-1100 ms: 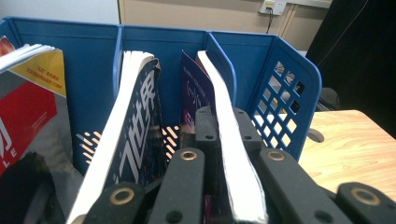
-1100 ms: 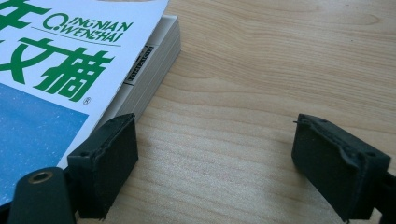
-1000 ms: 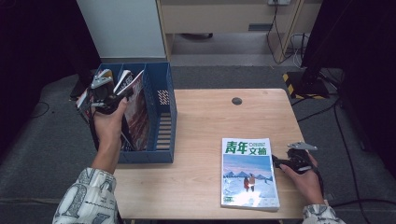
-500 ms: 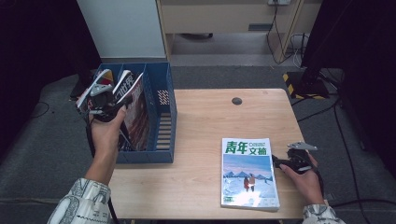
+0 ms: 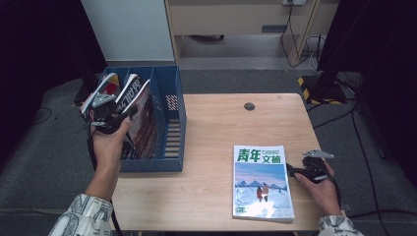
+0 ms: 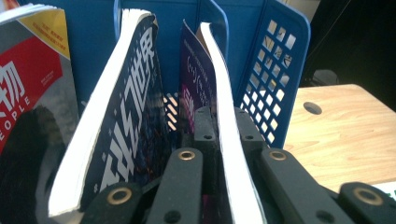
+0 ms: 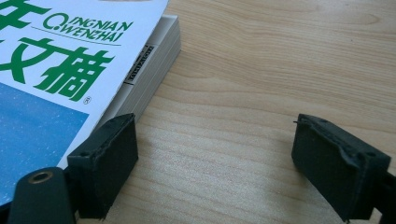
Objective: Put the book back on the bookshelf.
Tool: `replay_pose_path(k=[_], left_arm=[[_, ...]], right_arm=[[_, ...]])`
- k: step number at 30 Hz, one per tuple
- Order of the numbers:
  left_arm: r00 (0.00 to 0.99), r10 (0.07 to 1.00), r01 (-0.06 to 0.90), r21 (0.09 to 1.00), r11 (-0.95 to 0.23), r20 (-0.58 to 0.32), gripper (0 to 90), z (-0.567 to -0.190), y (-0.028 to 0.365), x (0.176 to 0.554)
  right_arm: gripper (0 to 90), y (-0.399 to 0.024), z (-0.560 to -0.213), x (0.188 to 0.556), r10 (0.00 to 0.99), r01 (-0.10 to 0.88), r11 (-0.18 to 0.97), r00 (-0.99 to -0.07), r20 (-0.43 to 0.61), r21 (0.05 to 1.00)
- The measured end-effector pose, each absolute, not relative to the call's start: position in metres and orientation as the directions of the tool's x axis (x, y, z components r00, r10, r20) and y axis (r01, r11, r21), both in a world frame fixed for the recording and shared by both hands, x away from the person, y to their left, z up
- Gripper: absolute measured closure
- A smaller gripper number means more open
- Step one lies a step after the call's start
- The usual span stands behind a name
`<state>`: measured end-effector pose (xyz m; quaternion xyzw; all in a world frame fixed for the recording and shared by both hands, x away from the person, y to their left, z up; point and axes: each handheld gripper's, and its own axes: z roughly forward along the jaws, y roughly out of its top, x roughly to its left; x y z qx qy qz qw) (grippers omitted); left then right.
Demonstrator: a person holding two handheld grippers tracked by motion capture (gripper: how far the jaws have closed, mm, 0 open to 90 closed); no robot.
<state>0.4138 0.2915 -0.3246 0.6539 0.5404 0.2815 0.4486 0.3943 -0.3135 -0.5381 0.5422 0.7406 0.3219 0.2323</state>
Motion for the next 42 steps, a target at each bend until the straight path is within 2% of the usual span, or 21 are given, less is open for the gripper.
replay_pose_path(k=[27, 39, 42], left_arm=[[0.255, 0.96, 0.435, 0.9, -0.007, -0.115, 78.6, -0.339, 0.306, 0.397], [0.262, 0.953, 0.442, 0.897, 0.019, -0.149, 76.7, -0.353, 0.311, 0.397], [0.263, 0.954, 0.441, 0.897, 0.015, -0.145, 79.0, -0.355, 0.311, 0.397]], right_arm=[[14.6, -0.313, -0.538, 0.394, 0.953, 0.655, 0.202, -0.302, 0.007, 0.728], [14.6, -0.313, -0.538, 0.394, 0.953, 0.655, 0.202, -0.302, 0.007, 0.728], [14.6, -0.313, -0.538, 0.394, 0.953, 0.655, 0.204, -0.303, 0.006, 0.728]])
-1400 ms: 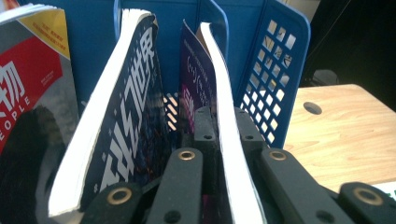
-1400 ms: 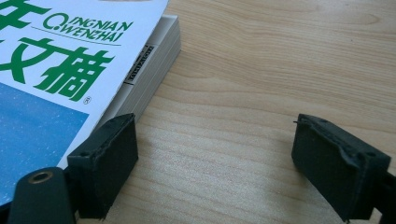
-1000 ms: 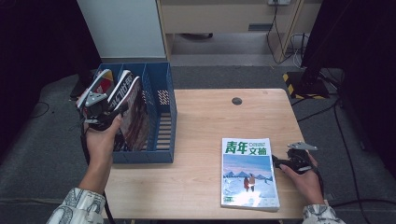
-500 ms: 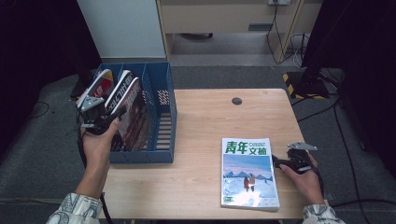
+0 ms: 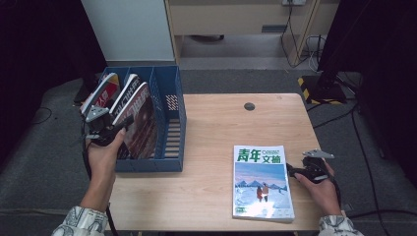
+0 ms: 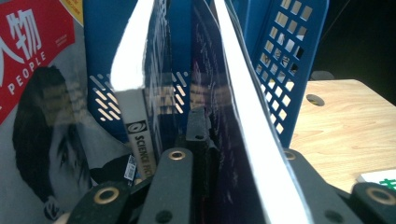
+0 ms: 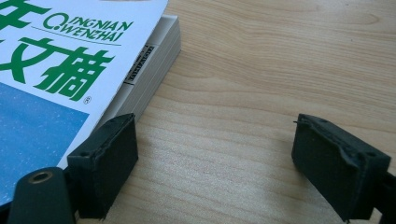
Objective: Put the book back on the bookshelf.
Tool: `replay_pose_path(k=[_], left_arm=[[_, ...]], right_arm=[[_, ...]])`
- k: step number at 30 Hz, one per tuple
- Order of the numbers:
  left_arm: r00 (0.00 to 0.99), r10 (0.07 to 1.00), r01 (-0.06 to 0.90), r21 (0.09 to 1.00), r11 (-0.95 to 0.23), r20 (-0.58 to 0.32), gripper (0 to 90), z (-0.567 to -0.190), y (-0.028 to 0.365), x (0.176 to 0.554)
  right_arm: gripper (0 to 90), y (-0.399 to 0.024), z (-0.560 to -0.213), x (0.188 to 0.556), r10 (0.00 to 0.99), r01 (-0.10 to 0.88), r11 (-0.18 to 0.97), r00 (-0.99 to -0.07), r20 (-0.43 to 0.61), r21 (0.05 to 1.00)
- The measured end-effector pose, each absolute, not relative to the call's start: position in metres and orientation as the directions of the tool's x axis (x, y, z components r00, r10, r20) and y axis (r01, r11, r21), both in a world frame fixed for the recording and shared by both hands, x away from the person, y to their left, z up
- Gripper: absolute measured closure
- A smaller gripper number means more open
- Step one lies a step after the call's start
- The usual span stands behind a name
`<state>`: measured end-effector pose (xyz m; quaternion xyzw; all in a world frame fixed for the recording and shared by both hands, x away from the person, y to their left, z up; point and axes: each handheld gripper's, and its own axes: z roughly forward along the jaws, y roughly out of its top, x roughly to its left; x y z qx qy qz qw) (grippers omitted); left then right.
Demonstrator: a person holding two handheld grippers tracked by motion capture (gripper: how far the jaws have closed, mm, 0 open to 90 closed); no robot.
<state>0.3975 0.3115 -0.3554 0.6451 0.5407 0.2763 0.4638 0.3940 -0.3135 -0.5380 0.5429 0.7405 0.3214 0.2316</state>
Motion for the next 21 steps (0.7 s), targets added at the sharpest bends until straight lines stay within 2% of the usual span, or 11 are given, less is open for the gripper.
replay_pose_path(k=[5, 10, 21], left_arm=[[0.258, 0.958, 0.436, 0.9, 0.005, -0.13, 82.8, -0.356, 0.312, 0.399], [0.265, 0.948, 0.424, 0.904, 0.048, -0.175, 83.4, -0.358, 0.314, 0.399], [0.259, 0.955, 0.394, 0.919, 0.028, -0.14, 83.6, -0.342, 0.297, 0.406]], right_arm=[[14.6, -0.313, -0.538, 0.394, 0.953, 0.655, 0.204, -0.303, 0.006, 0.728], [14.5, -0.313, -0.538, 0.394, 0.953, 0.655, 0.203, -0.303, 0.007, 0.728], [14.5, -0.313, -0.538, 0.394, 0.953, 0.653, 0.205, -0.304, 0.005, 0.729]])
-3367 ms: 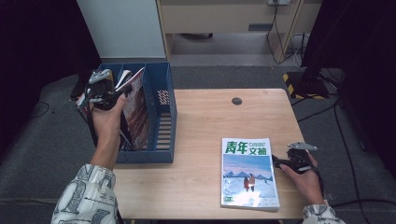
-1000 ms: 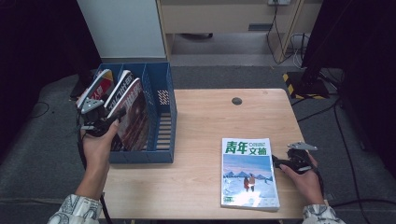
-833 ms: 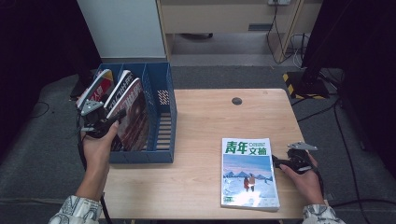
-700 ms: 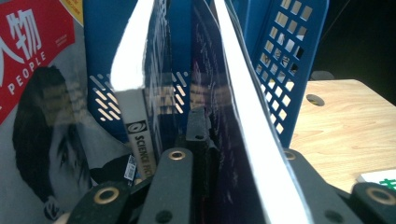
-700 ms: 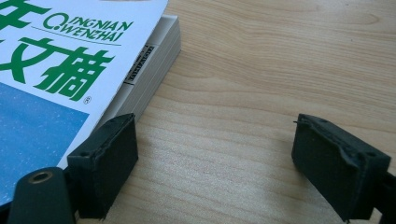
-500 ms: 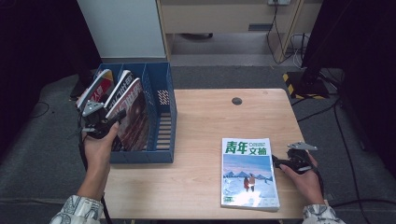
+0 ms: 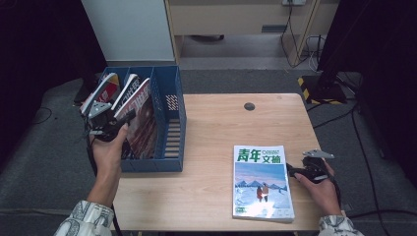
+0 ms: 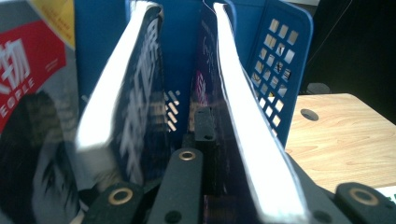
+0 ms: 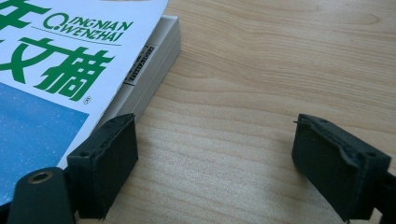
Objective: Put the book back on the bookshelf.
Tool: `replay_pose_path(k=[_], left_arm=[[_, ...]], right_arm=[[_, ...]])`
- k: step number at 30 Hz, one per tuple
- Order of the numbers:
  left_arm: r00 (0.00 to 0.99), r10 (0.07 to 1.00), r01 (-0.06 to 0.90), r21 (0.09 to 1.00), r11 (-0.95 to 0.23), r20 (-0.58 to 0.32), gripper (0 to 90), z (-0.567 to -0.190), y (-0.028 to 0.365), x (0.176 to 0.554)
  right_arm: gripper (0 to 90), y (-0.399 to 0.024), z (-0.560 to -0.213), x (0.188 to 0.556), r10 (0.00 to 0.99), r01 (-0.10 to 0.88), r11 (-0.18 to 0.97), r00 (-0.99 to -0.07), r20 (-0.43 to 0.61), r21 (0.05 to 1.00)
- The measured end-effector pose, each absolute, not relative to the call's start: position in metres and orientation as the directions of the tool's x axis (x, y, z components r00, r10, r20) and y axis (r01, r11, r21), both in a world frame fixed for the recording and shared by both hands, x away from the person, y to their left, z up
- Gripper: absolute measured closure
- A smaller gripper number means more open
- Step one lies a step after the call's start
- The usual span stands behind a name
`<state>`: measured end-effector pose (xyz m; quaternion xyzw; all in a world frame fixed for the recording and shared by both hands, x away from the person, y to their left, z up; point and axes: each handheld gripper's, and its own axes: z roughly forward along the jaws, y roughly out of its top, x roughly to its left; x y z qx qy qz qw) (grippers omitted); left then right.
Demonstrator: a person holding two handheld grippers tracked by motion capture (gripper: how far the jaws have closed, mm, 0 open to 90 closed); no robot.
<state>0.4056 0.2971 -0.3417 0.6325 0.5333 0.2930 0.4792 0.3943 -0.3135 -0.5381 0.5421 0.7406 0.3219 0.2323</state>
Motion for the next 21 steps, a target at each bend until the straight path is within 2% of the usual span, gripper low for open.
replay_pose_path(k=[12, 21], left_arm=[[0.187, 0.969, 0.399, 0.914, 0.076, -0.162, 83.6, -0.341, 0.29, 0.427], [0.191, 0.966, 0.387, 0.918, 0.088, -0.173, 83.6, -0.339, 0.283, 0.434]], right_arm=[[14.5, -0.314, -0.538, 0.394, 0.952, 0.653, 0.206, -0.305, 0.005, 0.729], [14.5, -0.314, -0.538, 0.394, 0.952, 0.653, 0.206, -0.306, 0.005, 0.729]])
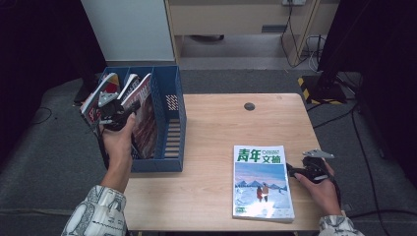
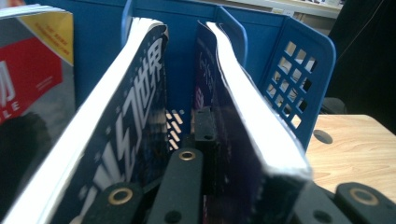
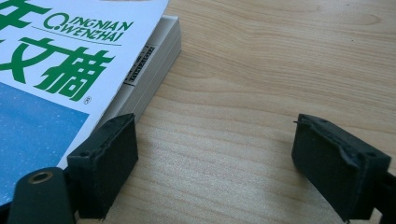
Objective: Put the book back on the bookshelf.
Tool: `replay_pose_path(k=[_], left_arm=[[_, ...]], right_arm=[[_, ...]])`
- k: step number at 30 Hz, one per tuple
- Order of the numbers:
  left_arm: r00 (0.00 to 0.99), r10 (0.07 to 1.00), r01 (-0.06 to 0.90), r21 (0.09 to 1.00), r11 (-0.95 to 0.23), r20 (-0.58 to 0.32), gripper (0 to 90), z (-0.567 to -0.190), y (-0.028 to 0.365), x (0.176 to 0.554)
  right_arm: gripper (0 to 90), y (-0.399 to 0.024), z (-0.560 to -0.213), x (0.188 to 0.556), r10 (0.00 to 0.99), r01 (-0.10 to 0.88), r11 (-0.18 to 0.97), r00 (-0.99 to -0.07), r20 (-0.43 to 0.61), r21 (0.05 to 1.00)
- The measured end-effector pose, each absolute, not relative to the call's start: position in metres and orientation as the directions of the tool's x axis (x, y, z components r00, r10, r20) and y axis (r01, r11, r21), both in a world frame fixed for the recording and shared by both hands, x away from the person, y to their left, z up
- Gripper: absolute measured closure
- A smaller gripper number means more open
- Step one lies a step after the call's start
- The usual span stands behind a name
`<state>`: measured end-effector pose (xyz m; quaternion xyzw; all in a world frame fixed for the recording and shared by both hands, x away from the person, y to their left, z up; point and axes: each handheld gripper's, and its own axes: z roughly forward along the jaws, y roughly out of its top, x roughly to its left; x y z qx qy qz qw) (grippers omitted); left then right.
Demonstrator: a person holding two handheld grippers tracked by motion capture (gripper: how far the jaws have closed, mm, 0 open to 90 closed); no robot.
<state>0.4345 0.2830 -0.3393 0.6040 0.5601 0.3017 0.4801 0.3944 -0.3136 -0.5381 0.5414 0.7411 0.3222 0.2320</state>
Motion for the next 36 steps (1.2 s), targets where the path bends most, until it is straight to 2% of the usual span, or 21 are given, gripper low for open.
replay_pose_path(k=[20, 36], left_arm=[[0.17, 0.97, 0.358, 0.928, 0.103, -0.173, 83.5, -0.348, 0.282, 0.446], [0.163, 0.972, 0.411, 0.907, 0.087, -0.168, 82.6, -0.349, 0.293, 0.436]], right_arm=[[14.5, -0.313, -0.538, 0.395, 0.952, 0.655, 0.202, -0.305, 0.01, 0.728], [14.5, -0.313, -0.538, 0.395, 0.952, 0.654, 0.202, -0.305, 0.009, 0.729]])
